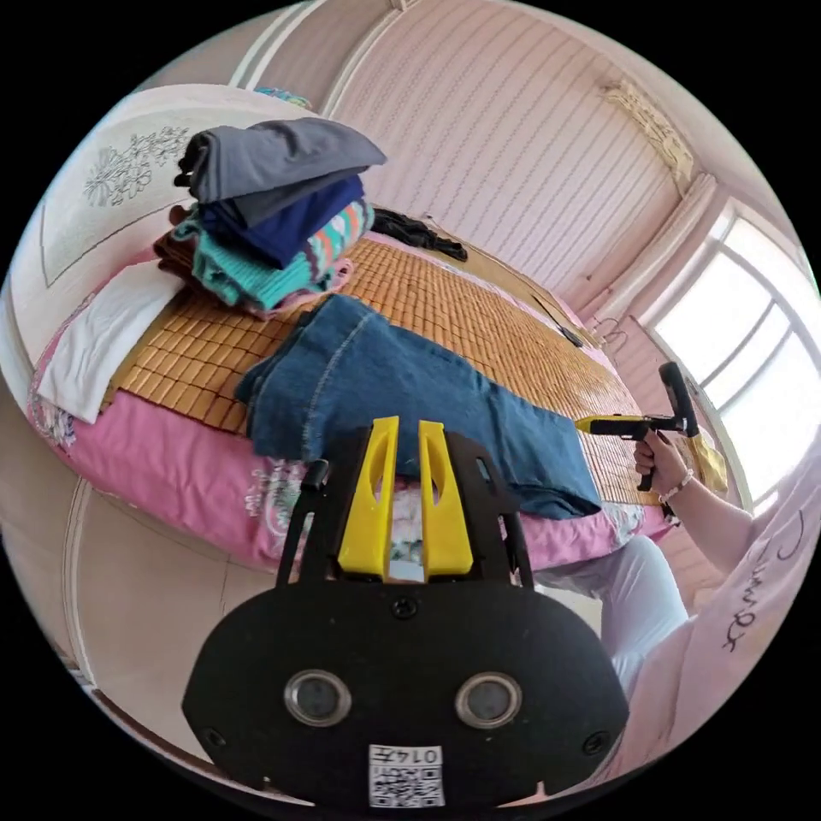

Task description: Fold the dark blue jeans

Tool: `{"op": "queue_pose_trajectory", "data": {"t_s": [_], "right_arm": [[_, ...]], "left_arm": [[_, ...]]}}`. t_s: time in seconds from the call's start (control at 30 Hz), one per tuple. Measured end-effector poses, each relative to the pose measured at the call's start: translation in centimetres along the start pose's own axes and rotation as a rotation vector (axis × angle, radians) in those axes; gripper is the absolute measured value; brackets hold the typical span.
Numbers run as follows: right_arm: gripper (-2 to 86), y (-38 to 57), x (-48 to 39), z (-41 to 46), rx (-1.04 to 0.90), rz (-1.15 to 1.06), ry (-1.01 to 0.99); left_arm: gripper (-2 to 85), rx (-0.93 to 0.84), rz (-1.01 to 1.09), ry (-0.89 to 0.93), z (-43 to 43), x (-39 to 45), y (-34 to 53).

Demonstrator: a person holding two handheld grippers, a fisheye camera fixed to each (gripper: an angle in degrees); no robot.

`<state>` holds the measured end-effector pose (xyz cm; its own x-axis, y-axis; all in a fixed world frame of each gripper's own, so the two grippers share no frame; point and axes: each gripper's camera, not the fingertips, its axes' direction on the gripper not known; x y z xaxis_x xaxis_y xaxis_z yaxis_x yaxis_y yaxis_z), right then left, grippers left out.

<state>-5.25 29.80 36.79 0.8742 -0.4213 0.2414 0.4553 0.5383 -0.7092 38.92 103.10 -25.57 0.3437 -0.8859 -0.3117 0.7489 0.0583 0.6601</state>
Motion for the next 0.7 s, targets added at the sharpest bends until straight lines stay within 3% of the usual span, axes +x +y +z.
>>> {"op": "queue_pose_trajectory", "data": {"t_s": [0.17,0.27,0.33,0.53,0.7], "right_arm": [[13.1,6.7,5.1,-0.6,0.027,0.258,-0.207],[12.1,7.0,5.4,0.8,0.014,0.293,-0.292],[9.6,7.0,5.2,1.9,-0.015,0.3,-0.338],[3.8,5.5,6.3,1.6,-0.056,0.263,-0.597],[2.4,5.4,6.2,-3.0,0.014,0.183,-0.508]], "left_arm": [[6.6,-0.079,0.179,-0.165,5.6,7.8,1.5],[7.3,-0.054,0.141,-0.118,7.4,9.1,1.9],[7.4,-0.157,0.139,-0.07,10.4,9.5,2.5],[6.3,-0.13,0.134,-0.139,12.5,10.2,5.1],[0.0,-0.205,0.181,0.001,14.3,13.2,5.2]]}}
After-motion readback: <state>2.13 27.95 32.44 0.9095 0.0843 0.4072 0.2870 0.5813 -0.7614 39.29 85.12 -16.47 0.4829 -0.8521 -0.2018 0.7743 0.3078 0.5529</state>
